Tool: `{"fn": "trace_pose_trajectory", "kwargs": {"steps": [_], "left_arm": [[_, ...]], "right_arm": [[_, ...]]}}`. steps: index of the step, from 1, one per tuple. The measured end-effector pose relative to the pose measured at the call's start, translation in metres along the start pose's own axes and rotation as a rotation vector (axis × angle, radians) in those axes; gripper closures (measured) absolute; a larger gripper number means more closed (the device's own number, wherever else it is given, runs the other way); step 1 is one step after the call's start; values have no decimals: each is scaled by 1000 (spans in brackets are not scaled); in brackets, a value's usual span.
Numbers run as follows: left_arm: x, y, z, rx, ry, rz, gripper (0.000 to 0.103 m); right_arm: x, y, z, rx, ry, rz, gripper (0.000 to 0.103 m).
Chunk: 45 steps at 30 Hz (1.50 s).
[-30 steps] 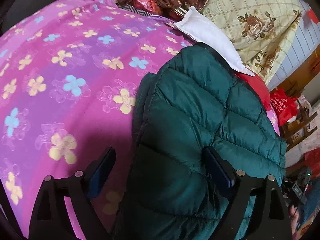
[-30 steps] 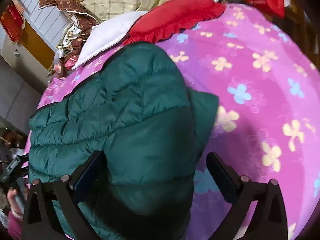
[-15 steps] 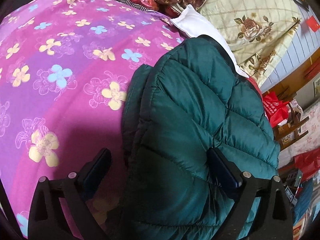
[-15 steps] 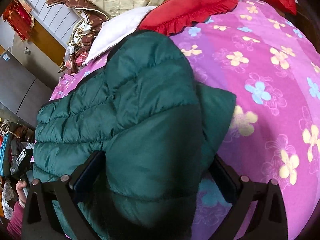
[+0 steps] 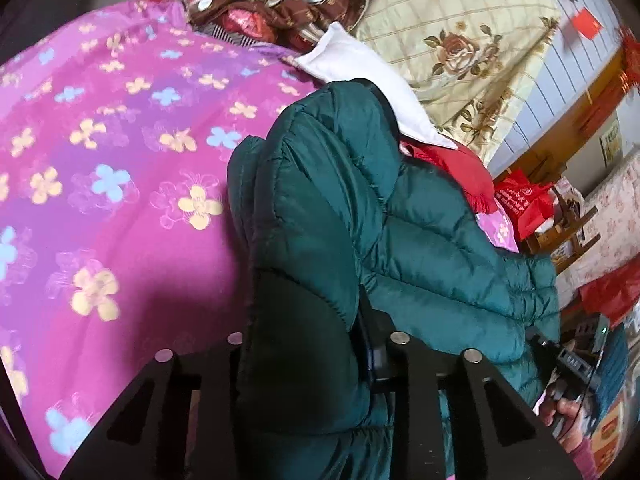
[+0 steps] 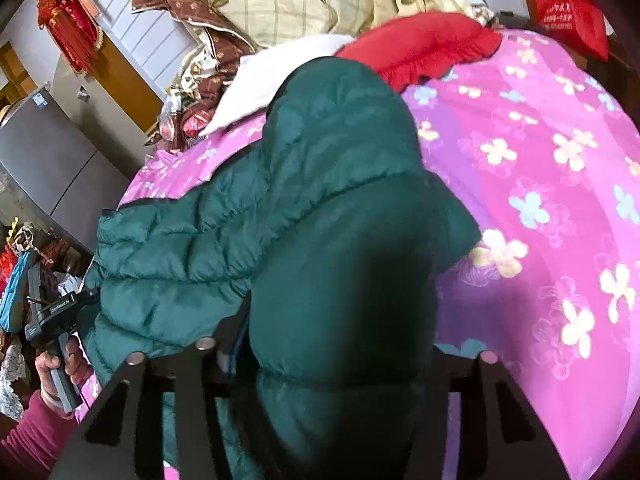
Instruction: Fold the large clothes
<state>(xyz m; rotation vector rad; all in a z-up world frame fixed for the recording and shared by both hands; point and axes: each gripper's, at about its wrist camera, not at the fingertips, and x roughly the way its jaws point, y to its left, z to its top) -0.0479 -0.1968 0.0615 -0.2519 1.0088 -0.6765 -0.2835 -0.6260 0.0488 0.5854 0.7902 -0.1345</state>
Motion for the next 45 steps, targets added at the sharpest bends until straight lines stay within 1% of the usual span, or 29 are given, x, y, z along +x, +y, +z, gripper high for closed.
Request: {"fn": "trace_pose_trajectory", "kwargs": {"steps": [3,8,13,15,16,17,19,20,21,22,24,26,29,32,35,37,40,43,45], "left_arm": [[-17,-5,-4,13,1,-5,97],[-57,-13,-21,40,30,-14,98],[-84,-18,-46,70,69,15,97],[-85,-19,-55,88,82,47,96],[-83,-18,-60,95,87,73,93],[-78,-16,-65,90,93,103,91],[-66,-9,-71,69,109,155,78],[-58,-2,-73,48,112,175,73],[-53,4,-76,20,107,176,66],[-52,8,-77,2,100,182,58],[-57,9,-79,4,84,211,53],[-68,3,-80,36,68,240,53],[-90,-10,-81,99,18,299,53],[-107,-22,-83,146,-27,364,53],[-120,-35,-87,171,-62,394,53],[-125,-44,-92,184,-70,403,53],[-127,-61,-104,222,-80,423,53],[-126,-78,-114,261,-84,438,53],[-125,-89,-122,278,-94,433,53]], "right_arm": [[-19,9,-2,3,-24,14,60],[-53,23,-13,-5,-23,50,62],[-80,30,-43,11,25,80,62],[-86,28,-58,15,46,74,61],[-86,26,-64,23,60,68,57],[-86,23,-69,36,76,52,55],[-79,14,-80,56,103,-33,36],[-72,11,-87,51,114,-89,30],[-68,11,-91,34,118,-122,21],[-64,11,-93,22,113,-143,16],[-64,10,-93,29,103,-175,12],[-71,15,-91,35,108,-206,12],[-87,24,-89,-1,93,-276,12],[-112,38,-89,-52,57,-347,11],[-135,54,-92,-74,14,-384,11],[-147,66,-95,-82,-8,-385,11],[-156,88,-102,-105,-19,-380,11],[-154,110,-112,-135,-21,-365,10],[-148,123,-119,-154,-14,-364,10]]}}
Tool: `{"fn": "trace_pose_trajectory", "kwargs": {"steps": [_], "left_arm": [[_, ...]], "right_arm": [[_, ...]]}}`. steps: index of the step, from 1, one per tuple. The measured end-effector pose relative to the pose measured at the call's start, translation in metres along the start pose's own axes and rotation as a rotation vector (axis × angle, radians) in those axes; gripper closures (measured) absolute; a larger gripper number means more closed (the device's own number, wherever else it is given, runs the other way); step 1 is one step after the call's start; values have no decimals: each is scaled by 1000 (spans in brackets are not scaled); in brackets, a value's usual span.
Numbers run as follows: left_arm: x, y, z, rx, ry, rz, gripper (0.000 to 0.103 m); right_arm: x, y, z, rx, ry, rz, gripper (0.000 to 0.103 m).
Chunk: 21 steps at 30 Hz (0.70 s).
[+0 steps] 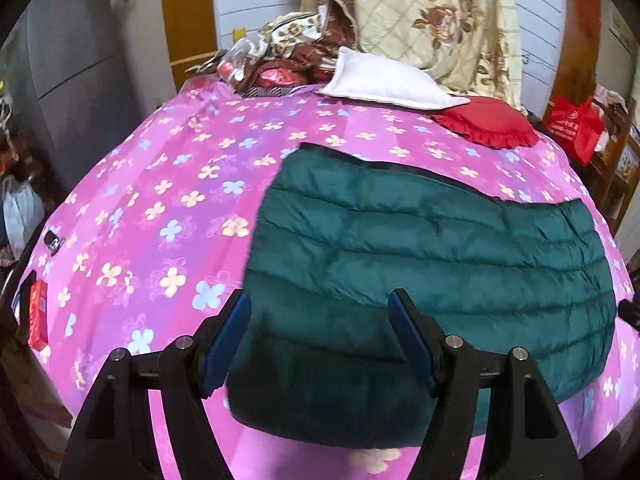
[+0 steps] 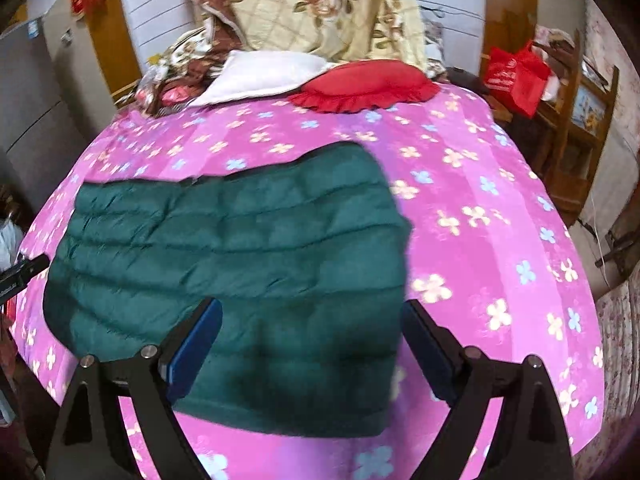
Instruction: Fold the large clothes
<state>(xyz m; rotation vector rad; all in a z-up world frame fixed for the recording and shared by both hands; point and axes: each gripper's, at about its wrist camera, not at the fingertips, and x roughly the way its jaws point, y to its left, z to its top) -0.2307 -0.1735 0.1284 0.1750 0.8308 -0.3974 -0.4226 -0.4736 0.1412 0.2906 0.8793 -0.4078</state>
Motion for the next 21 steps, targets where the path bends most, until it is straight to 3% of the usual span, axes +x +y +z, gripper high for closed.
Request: {"fn": "trace_pose_trajectory", "kwargs": {"steps": [12,21], "left_arm": [[-15,-36,-19,2,-39,-14,53],[-16,-39,-25,-4,-50,12,53]], "right_arm": [[2,62,-28,-28,-35,-3,9],[-1,74,-30,14,-73,-9,6]]}}
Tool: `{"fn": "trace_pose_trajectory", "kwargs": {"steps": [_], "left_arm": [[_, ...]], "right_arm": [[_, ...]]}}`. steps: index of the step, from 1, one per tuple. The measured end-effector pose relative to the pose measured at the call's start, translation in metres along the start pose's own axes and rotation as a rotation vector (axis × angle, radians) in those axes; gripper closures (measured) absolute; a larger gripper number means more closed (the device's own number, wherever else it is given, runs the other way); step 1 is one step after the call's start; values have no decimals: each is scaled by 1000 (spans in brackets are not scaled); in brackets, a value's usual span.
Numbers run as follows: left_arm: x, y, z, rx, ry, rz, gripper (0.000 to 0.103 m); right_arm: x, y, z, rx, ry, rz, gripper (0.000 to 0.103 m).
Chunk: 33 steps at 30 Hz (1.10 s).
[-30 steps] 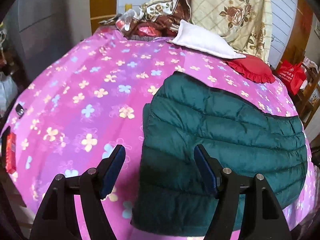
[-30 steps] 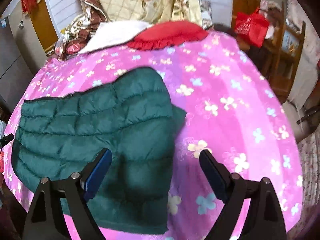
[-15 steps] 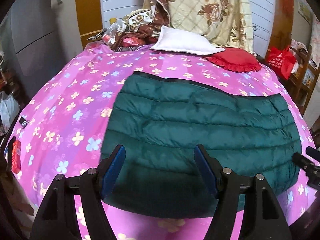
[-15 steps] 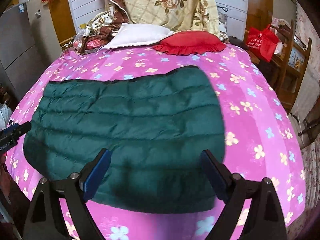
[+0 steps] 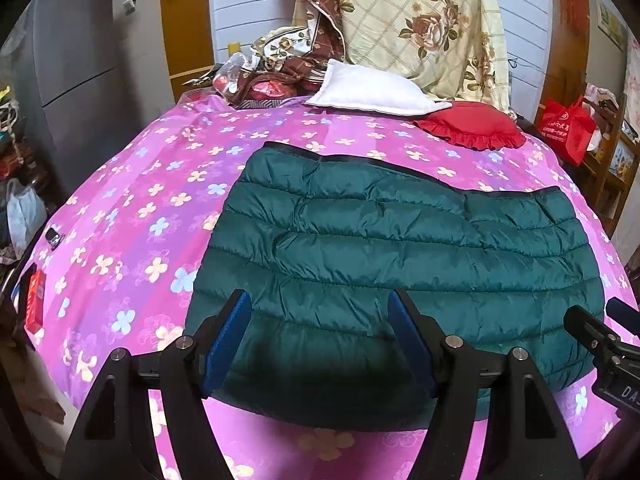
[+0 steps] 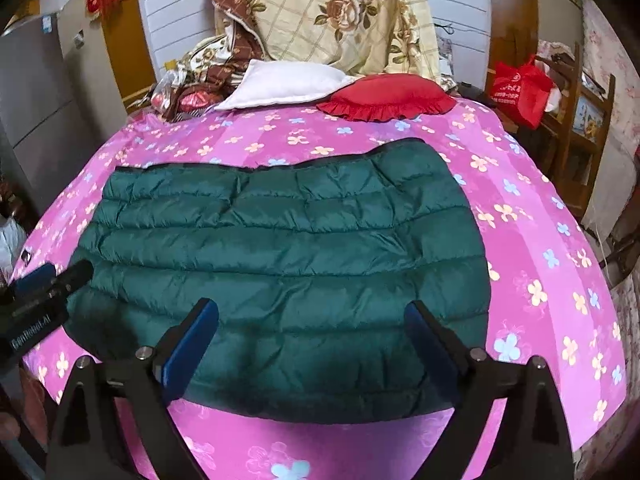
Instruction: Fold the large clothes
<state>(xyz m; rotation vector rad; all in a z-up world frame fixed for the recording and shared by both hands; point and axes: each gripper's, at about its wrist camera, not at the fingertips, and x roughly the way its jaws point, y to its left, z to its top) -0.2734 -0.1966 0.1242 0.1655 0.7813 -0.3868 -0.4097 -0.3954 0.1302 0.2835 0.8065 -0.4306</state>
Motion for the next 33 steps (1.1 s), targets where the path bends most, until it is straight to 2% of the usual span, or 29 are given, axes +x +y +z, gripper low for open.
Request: {"fn": "trace_pose_trajectory", "kwargs": {"steps": [13,33], "left_arm": [[1,-1,-1,-1,-2,6,53],[6,-4,-4,7,14,1,53]], "right_arm": [[4,2,2,0,5,-21,6],[13,3,-1,11,36,-6,6]]}}
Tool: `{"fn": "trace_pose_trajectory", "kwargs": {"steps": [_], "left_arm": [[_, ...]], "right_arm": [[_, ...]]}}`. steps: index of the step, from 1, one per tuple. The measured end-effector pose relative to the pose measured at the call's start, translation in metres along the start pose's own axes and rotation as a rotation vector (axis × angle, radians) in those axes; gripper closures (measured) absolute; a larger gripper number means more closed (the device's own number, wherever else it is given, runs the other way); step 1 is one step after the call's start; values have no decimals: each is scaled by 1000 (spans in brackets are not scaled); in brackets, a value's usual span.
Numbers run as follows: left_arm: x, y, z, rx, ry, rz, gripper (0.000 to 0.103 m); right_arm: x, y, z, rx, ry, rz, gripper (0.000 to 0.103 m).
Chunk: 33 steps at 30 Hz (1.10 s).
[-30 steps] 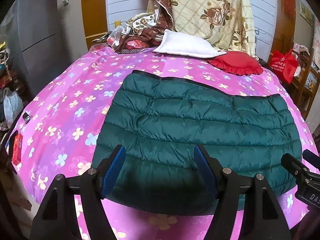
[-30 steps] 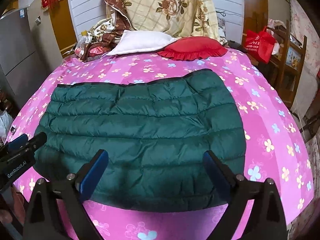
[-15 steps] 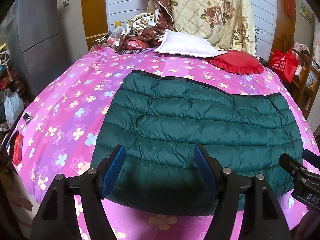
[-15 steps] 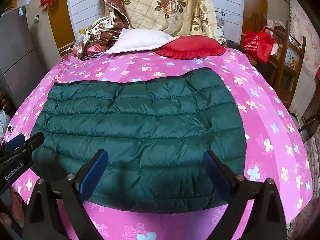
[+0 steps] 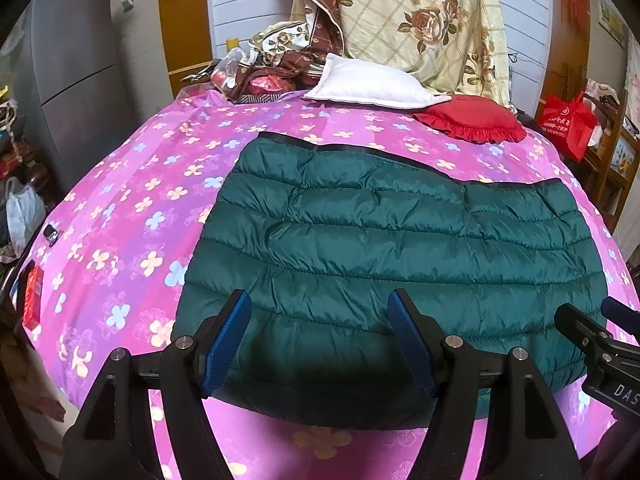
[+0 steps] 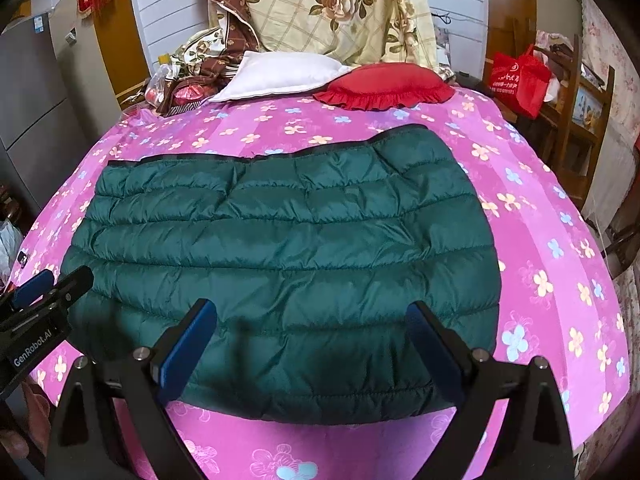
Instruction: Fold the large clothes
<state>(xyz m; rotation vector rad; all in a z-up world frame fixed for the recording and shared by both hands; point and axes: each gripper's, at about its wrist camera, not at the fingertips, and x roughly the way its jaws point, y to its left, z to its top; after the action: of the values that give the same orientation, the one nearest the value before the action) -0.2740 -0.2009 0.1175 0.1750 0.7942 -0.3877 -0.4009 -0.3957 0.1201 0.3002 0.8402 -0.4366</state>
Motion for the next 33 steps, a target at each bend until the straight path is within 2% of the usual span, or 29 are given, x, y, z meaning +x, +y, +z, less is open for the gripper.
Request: {"fn": "trace_pose_trajectory", "kwargs": {"steps": [33], "left_arm": [[7,-4,-4,2,10,2,53]], "right_arm": [[8,0,-1,18,15,14,6]]}}
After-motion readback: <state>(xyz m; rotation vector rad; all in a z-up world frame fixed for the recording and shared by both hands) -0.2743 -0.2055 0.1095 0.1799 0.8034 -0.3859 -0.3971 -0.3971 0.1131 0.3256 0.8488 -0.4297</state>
